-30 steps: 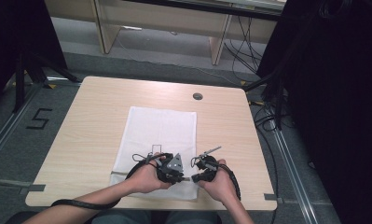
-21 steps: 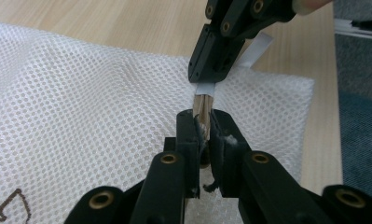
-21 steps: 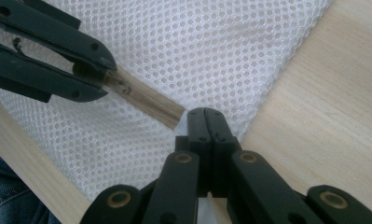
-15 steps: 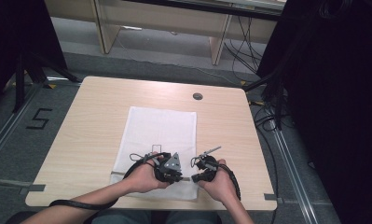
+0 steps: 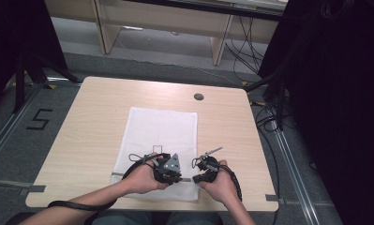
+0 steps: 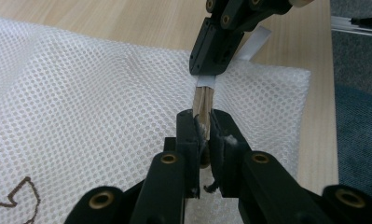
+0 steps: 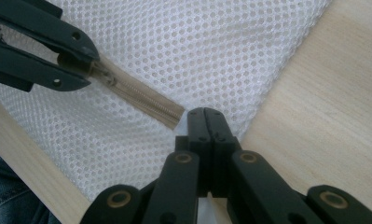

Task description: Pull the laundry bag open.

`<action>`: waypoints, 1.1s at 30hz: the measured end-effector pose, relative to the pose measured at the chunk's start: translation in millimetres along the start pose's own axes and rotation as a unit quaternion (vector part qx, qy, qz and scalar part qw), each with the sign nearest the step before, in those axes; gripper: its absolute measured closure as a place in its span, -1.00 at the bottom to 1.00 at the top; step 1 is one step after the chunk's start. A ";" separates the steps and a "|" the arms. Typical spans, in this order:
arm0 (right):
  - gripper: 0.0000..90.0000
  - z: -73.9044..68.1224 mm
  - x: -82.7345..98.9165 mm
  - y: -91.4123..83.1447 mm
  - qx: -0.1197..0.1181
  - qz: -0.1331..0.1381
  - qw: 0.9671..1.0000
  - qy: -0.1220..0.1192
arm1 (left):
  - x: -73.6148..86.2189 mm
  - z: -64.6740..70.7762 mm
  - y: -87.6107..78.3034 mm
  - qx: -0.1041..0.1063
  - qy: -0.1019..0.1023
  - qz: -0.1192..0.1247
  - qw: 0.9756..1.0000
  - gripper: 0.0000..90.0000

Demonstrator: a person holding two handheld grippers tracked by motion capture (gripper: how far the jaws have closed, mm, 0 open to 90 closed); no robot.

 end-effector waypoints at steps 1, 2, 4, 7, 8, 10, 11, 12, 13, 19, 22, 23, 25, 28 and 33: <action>1.00 0.6 -1.2 0.9 -0.004 0.006 1.000 -0.010 | 0.4 -0.6 -1.1 0.002 0.002 0.000 1.000 0.83; 1.00 -0.1 -0.5 0.4 -0.004 0.001 1.000 -0.003 | 1.0 -1.1 -1.8 0.000 -0.003 0.000 1.000 0.83; 1.00 0.0 -0.3 0.2 -0.001 0.000 1.000 -0.002 | 0.9 -1.0 -3.1 0.004 -0.011 0.006 1.000 0.83; 1.00 0.9 -1.3 1.0 -0.001 0.004 1.000 -0.013 | 1.9 -1.2 -3.9 0.001 -0.006 0.003 1.000 0.83; 1.00 0.9 -1.3 1.0 -0.001 0.004 1.000 -0.014 | 2.5 -1.5 -4.2 -0.002 -0.003 0.000 1.000 0.83; 1.00 -0.2 -0.1 0.1 0.001 -0.001 1.000 -0.002 | 2.8 -1.8 -5.3 0.000 -0.004 0.001 1.000 0.83; 1.00 -0.1 -0.1 0.1 0.001 -0.001 1.000 -0.002 | 2.8 -2.5 -6.2 0.001 -0.002 0.002 1.000 0.83; 1.00 -0.2 -0.1 0.0 0.000 -0.001 1.000 -0.001 | 3.3 -2.5 -6.5 0.000 -0.005 0.003 1.000 0.83; 1.00 -0.1 0.0 0.0 0.000 -0.002 1.000 0.000 | 3.4 -3.3 -7.2 0.001 -0.001 0.004 1.000 0.83; 1.00 -0.1 -0.1 0.2 -0.001 -0.001 1.000 -0.001 | 4.4 -2.1 -7.7 0.001 -0.004 0.003 1.000 0.83; 1.00 -0.2 -0.2 0.2 -0.002 0.000 1.000 0.000 | 5.0 -2.5 -8.6 -0.001 -0.001 0.000 1.000 0.83; 1.00 0.3 -1.0 0.8 -0.004 0.005 1.000 -0.008 | 5.4 -2.9 -9.4 -0.001 -0.001 -0.001 1.000 0.83; 1.00 -0.1 -0.5 0.5 -0.004 0.002 1.000 -0.004 | 5.9 -3.1 -10.5 -0.001 -0.005 0.003 1.000 0.83; 1.00 -0.2 -0.1 0.1 -0.001 -0.001 1.000 0.000 | 6.5 -3.1 -11.7 -0.001 -0.006 0.004 1.000 0.83; 1.00 -0.2 0.0 0.0 0.000 -0.001 1.000 0.001 | 7.6 -3.9 -13.8 -0.002 -0.004 0.003 1.000 0.83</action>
Point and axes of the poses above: each handheld gripper's, and its own axes: y roughly forward along the jaws, x roughly out of its underside, z roughly to its right, the point moved 9 cm from there along y, roughly forward along the jaws
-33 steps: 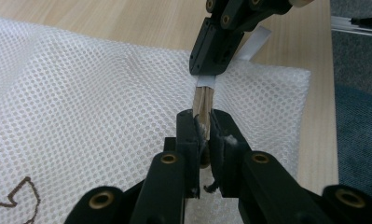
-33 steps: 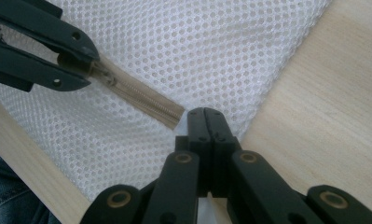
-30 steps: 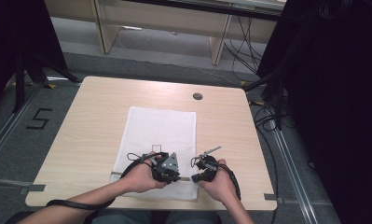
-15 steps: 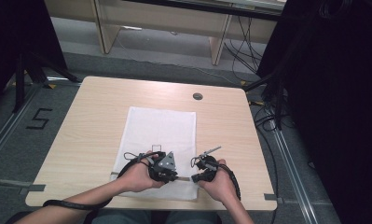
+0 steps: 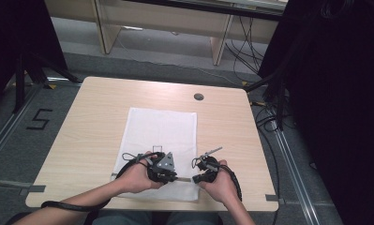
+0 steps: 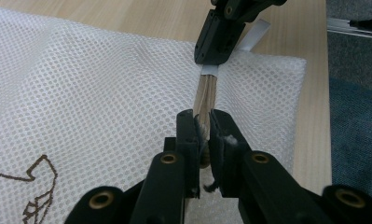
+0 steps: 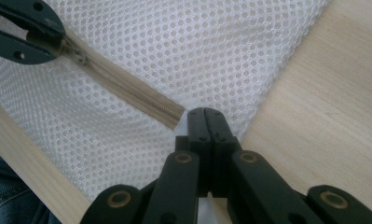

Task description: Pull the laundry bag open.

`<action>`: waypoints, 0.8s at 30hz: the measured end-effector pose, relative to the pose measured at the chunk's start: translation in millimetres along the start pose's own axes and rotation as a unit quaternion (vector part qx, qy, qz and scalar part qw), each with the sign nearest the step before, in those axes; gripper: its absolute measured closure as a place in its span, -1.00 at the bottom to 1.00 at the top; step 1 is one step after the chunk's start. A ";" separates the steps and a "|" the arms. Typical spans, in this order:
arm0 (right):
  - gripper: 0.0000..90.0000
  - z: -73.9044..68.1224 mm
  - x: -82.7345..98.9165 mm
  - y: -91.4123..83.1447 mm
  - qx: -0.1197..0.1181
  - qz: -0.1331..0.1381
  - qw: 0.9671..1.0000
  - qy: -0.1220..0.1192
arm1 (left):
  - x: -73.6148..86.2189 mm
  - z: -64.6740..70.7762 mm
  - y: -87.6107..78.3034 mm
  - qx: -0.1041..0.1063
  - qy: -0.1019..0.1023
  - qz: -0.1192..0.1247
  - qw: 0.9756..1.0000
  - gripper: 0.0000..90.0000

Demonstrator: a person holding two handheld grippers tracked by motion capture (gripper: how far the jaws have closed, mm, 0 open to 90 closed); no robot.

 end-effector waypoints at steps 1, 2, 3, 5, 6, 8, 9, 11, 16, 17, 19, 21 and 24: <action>1.00 0.0 -0.1 0.1 -0.001 0.000 1.000 0.000 | -0.4 0.8 0.0 0.002 -0.007 0.004 1.000 0.83; 1.00 0.0 -0.5 0.4 -0.003 0.003 1.000 -0.004 | 0.2 -0.4 -0.5 -0.002 0.003 0.000 1.000 0.83; 1.00 -0.2 -0.8 0.3 -0.005 0.005 1.000 -0.007 | 0.5 0.3 -0.9 0.001 -0.003 0.000 1.000 0.83; 1.00 0.4 -1.4 0.8 -0.004 0.008 1.000 -0.013 | 0.4 0.5 -1.0 0.002 -0.004 0.002 1.000 0.83; 1.00 0.4 -1.3 0.7 -0.004 0.007 1.000 -0.012 | 0.7 0.0 -1.1 0.000 -0.001 0.000 1.000 0.83; 1.00 0.4 -1.3 0.8 -0.004 0.007 1.000 -0.014 | 0.5 0.8 -1.2 0.001 -0.002 0.001 1.000 0.83; 1.00 0.4 -1.3 0.8 -0.003 0.007 1.000 -0.014 | 0.9 0.4 -1.4 -0.002 0.000 -0.001 1.000 0.83; 1.00 0.4 -1.3 0.8 -0.003 0.007 1.000 -0.014 | 1.4 0.1 -3.0 -0.001 0.000 0.000 1.000 0.83; 1.00 0.6 -1.4 1.2 -0.004 0.006 1.000 -0.016 | 2.7 0.3 -4.6 -0.002 -0.002 -0.001 1.000 0.83; 1.00 0.7 -1.3 1.1 -0.004 0.006 1.000 -0.015 | 2.5 0.0 -5.0 -0.002 0.001 0.000 1.000 0.83; 1.00 0.0 -0.6 0.6 -0.002 0.003 1.000 -0.008 | 3.0 -0.8 -6.8 -0.001 0.000 0.001 1.000 0.83; 1.00 0.0 -0.7 0.6 -0.002 0.004 1.000 -0.008 | 3.4 -0.5 -7.8 0.002 -0.008 0.004 1.000 0.83; 1.00 -0.1 -0.1 0.1 0.000 0.000 1.000 -0.002 | 3.6 -0.3 -7.6 0.000 -0.005 0.003 1.000 0.83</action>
Point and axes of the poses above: each handheld gripper's, and its own axes: y roughly forward along the jaws, x roughly out of its underside, z roughly to its right, the point moved 9 cm from there along y, roughly forward along the jaws
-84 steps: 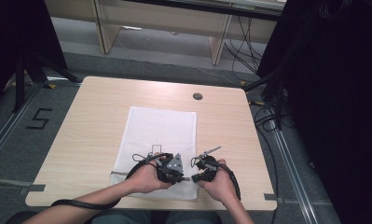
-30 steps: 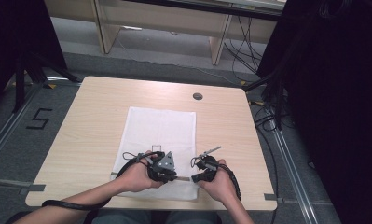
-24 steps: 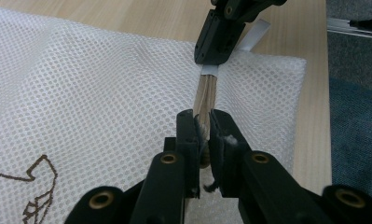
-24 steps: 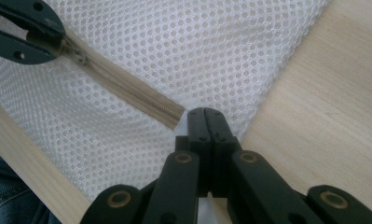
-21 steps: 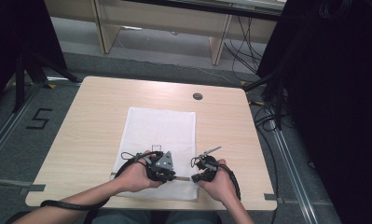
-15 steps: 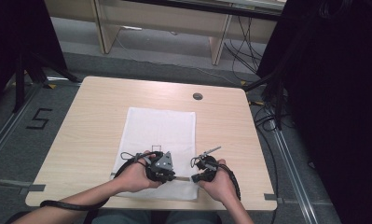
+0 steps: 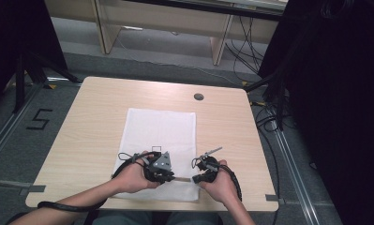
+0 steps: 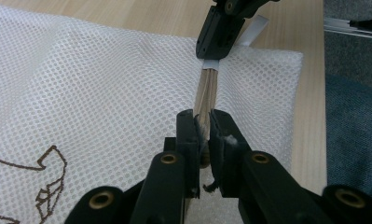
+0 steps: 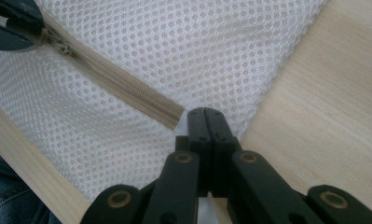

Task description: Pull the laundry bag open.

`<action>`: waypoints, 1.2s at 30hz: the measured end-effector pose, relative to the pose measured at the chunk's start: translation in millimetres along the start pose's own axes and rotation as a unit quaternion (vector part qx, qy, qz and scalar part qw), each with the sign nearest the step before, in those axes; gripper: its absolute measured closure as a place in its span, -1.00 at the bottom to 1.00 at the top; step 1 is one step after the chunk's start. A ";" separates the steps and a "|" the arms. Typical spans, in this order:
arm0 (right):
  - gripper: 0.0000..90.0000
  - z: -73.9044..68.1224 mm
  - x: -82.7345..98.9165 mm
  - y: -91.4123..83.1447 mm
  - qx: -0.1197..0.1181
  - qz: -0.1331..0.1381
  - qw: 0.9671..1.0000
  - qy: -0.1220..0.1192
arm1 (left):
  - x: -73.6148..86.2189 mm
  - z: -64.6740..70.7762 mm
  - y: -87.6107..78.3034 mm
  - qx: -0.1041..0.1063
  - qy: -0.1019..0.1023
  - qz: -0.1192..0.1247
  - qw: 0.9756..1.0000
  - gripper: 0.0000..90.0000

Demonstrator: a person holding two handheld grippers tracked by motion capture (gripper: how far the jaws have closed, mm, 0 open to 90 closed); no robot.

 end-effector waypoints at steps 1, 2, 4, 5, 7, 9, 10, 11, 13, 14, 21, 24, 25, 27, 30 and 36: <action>1.00 0.1 -0.1 0.1 0.001 0.000 1.000 -0.001 | 0.0 -0.1 -0.3 0.000 0.001 -0.001 1.000 0.83; 1.00 0.0 0.0 0.0 0.001 0.000 1.000 0.000 | 0.2 -0.3 -0.6 -0.002 0.001 0.000 1.000 0.83; 1.00 0.4 -0.9 0.8 -0.003 0.006 1.000 -0.009 | 0.4 -0.8 -2.2 -0.002 0.001 0.002 1.000 0.83; 1.00 0.1 -0.2 0.2 -0.001 0.002 1.000 -0.003 | 0.9 -0.9 -2.9 -0.002 -0.002 0.002 1.000 0.83; 1.00 0.0 0.0 0.0 0.000 0.000 1.000 0.000 | 2.1 -1.6 -4.7 -0.001 0.001 0.000 1.000 0.83; 1.00 0.0 0.0 0.0 0.001 0.000 1.000 0.000 | 2.7 -1.9 -5.3 -0.001 -0.001 0.001 1.000 0.83; 1.00 0.5 -1.2 0.9 -0.003 0.007 1.000 -0.010 | 3.1 -1.7 -5.3 -0.004 -0.004 0.000 1.000 0.83; 1.00 0.0 -0.6 0.5 -0.002 0.003 1.000 -0.006 | 3.5 -2.3 -5.9 -0.004 0.001 -0.001 1.000 0.83; 1.00 -0.1 -0.7 0.6 -0.003 0.004 1.000 -0.007 | 3.3 -1.9 -6.1 -0.003 -0.002 0.002 1.000 0.83; 1.00 -0.1 -0.6 0.5 -0.002 0.003 1.000 -0.006 | 3.3 -1.5 -6.0 -0.003 -0.003 0.002 1.000 0.83; 1.00 -0.1 -0.2 0.3 -0.002 0.002 1.000 -0.004 | 4.6 -2.9 -8.4 -0.004 -0.003 0.003 1.000 0.83; 1.00 0.1 -0.5 0.5 -0.002 0.003 1.000 -0.005 | 5.6 -3.4 -9.1 -0.007 -0.003 0.005 1.000 0.83; 1.00 0.0 -0.6 0.5 -0.002 0.003 1.000 -0.005 | 5.8 -3.0 -9.8 -0.003 -0.007 0.005 1.000 0.83; 1.00 -0.2 -0.3 0.4 -0.002 0.002 1.000 -0.004 | 6.1 -2.7 -10.0 -0.002 -0.006 0.005 1.000 0.83; 1.00 -0.1 -0.2 0.3 -0.002 0.002 1.000 -0.004 | 6.5 -3.6 -10.9 -0.005 -0.003 0.005 1.000 0.83; 1.00 -0.2 -0.2 0.3 -0.001 0.003 1.000 -0.003 | 7.3 -3.0 -11.1 -0.003 -0.006 0.007 1.000 0.83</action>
Point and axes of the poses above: each handheld gripper's, and its own axes: y roughly forward along the jaws, x roughly out of its underside, z roughly to its right, the point moved 9 cm from there along y, roughly forward along the jaws
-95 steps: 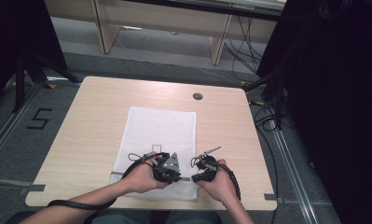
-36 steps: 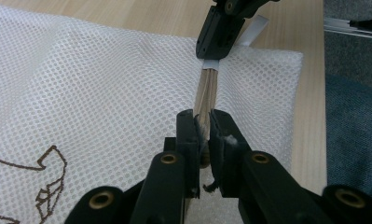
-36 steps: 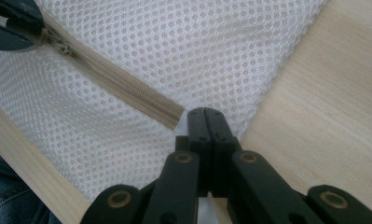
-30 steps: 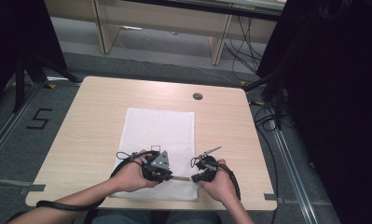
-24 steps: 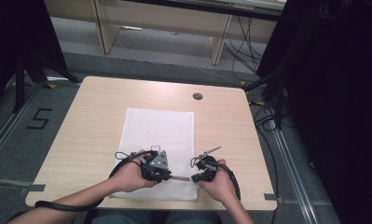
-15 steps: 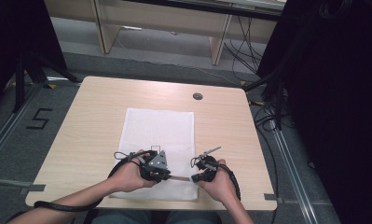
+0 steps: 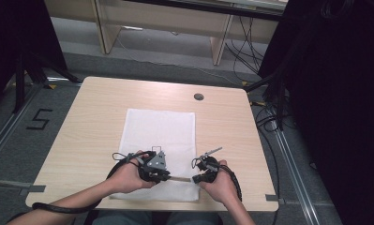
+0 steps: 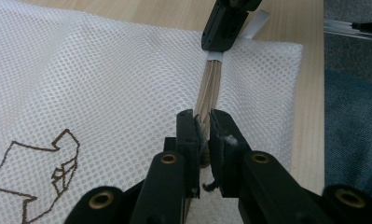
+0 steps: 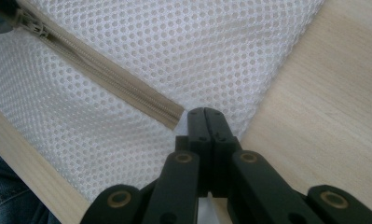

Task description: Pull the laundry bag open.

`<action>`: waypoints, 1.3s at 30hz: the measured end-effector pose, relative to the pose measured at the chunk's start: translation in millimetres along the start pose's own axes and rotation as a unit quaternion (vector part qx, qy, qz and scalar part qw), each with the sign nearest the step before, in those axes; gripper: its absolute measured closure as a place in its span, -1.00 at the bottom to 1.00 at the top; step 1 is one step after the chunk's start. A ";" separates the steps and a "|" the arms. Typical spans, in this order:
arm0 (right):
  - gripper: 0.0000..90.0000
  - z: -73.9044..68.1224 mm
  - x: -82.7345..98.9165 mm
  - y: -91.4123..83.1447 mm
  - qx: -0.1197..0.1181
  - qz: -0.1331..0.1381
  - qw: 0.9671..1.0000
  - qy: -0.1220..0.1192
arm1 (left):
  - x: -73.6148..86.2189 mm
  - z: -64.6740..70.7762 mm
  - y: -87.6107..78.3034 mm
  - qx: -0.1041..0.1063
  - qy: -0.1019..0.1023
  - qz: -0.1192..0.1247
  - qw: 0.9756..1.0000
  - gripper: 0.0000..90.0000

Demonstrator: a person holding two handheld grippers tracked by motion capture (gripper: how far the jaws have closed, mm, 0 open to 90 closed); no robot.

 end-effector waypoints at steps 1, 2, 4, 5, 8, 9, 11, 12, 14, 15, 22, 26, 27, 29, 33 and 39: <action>1.00 0.0 0.0 0.0 0.000 0.000 1.000 0.000 | -0.2 0.1 0.0 0.001 -0.001 0.001 1.000 0.83; 1.00 0.0 0.0 0.0 0.000 0.000 1.000 0.000 | 0.5 -0.2 -0.5 0.001 0.001 -0.004 1.000 0.83; 1.00 0.0 0.0 0.0 -0.001 0.000 1.000 0.000 | 1.3 -1.7 -2.0 -0.005 0.002 -0.005 1.000 0.83; 1.00 0.1 0.0 0.0 0.000 0.000 1.000 0.000 | 1.4 -2.2 -2.6 -0.002 0.005 -0.003 1.000 0.83; 1.00 0.0 0.0 0.0 -0.001 -0.001 1.000 0.000 | 2.9 -2.2 -3.8 -0.005 0.001 -0.004 1.000 0.83; 1.00 0.1 0.0 0.0 0.000 -0.001 1.000 0.000 | 2.9 -2.0 -3.8 -0.003 -0.002 -0.002 1.000 0.83; 1.00 0.1 0.0 0.0 -0.001 0.000 1.000 -0.001 | 3.1 -1.7 -3.8 -0.003 -0.002 -0.001 1.000 0.83; 1.00 0.0 0.0 0.0 0.000 0.000 1.000 0.000 | 3.4 -1.9 -3.9 -0.003 -0.001 -0.003 1.000 0.83; 1.00 0.0 0.1 0.0 0.000 -0.001 1.000 0.000 | 2.7 -1.5 -3.9 -0.003 -0.001 0.000 1.000 0.83; 1.00 0.1 0.0 0.0 0.000 0.001 1.000 -0.001 | 2.6 -1.8 -3.9 -0.003 0.001 0.000 1.000 0.83; 1.00 0.1 0.0 0.0 -0.001 0.000 1.000 -0.001 | 3.0 -1.1 -3.9 -0.003 -0.001 -0.001 1.000 0.83; 1.00 0.1 0.0 0.0 -0.001 0.000 1.000 -0.001 | 3.1 -0.7 -3.9 -0.003 -0.001 0.000 1.000 0.83; 1.00 -0.1 0.2 -0.2 -0.002 0.000 1.000 -0.003 | 3.2 -0.6 -4.0 -0.003 -0.001 0.000 1.000 0.83; 1.00 -0.1 0.2 -0.2 -0.002 0.000 1.000 -0.003 | 3.5 -0.3 -4.1 -0.002 0.000 0.000 1.000 0.83; 1.00 0.1 0.0 0.0 0.000 0.000 1.000 -0.002 | 5.0 -1.5 -5.7 -0.004 0.000 -0.001 1.000 0.83; 1.00 0.1 0.0 0.0 -0.001 0.000 1.000 -0.001 | 5.9 -1.7 -6.4 -0.003 -0.002 -0.002 1.000 0.83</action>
Point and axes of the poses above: each handheld gripper's, and its own axes: y roughly forward along the jaws, x roughly out of its underside, z roughly to its right, the point moved 9 cm from there along y, roughly forward along the jaws
